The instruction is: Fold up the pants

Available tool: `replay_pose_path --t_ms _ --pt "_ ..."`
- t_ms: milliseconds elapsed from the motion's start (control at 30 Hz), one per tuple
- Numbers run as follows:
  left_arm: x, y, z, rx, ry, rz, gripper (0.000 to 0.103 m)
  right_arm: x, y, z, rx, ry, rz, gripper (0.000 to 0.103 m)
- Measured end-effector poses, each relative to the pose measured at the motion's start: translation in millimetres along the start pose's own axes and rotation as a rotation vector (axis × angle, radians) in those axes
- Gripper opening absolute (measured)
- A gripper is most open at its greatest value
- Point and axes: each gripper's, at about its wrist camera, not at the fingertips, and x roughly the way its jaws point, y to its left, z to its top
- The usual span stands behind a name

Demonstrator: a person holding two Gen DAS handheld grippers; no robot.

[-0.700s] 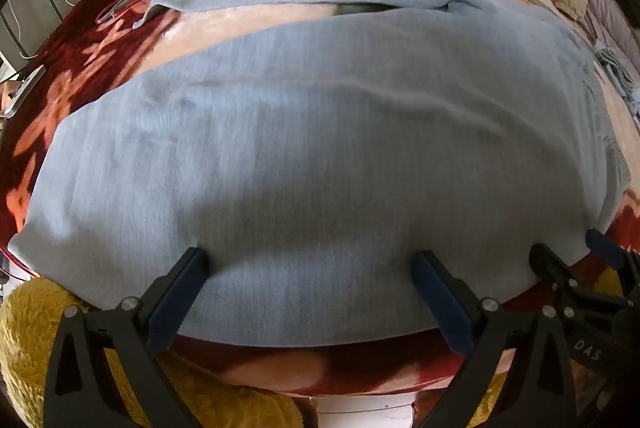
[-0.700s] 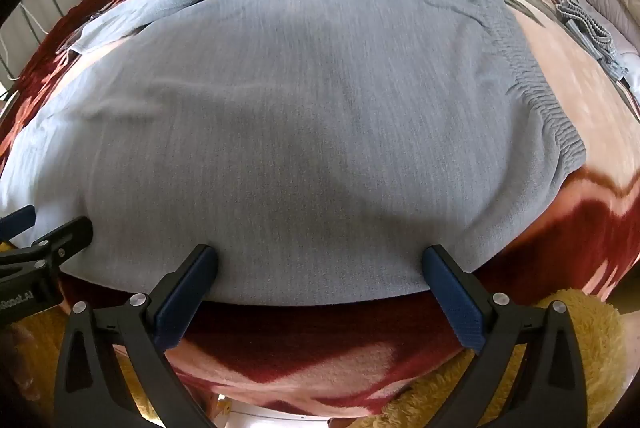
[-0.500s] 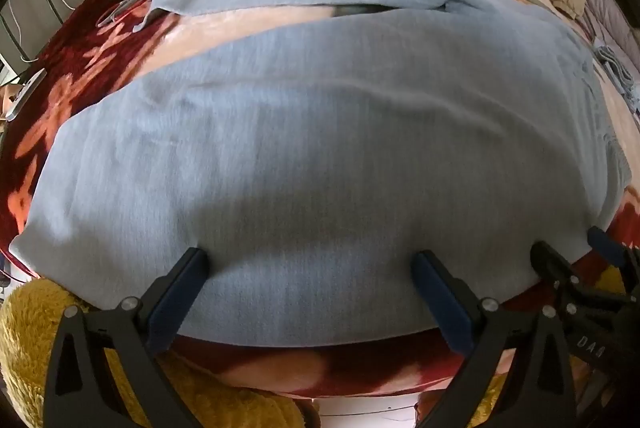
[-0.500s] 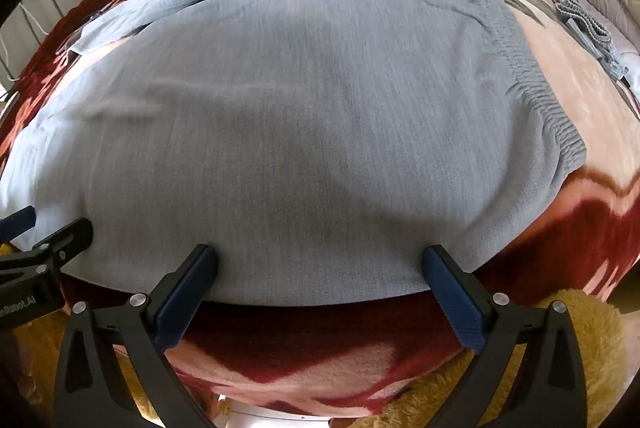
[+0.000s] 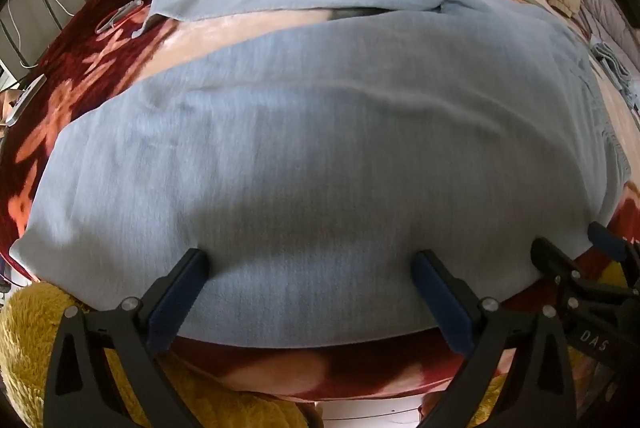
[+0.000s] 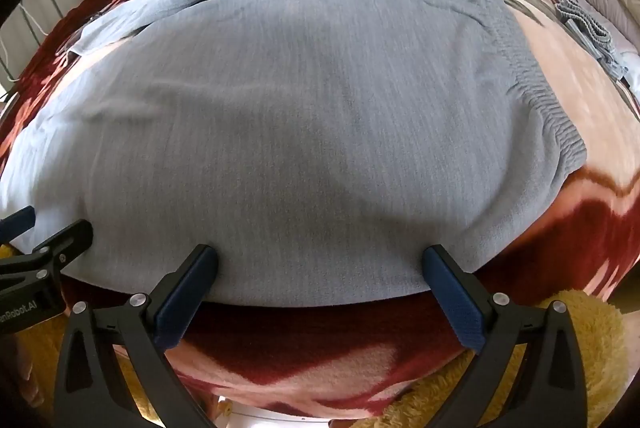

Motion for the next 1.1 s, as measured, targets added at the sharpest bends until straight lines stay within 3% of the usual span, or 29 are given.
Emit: replay_pose_path --t_ms 1100 --pt "1.0 0.9 -2.1 0.002 -0.008 -0.002 0.103 1.3 -1.3 -1.4 0.0 -0.004 -0.001 0.103"
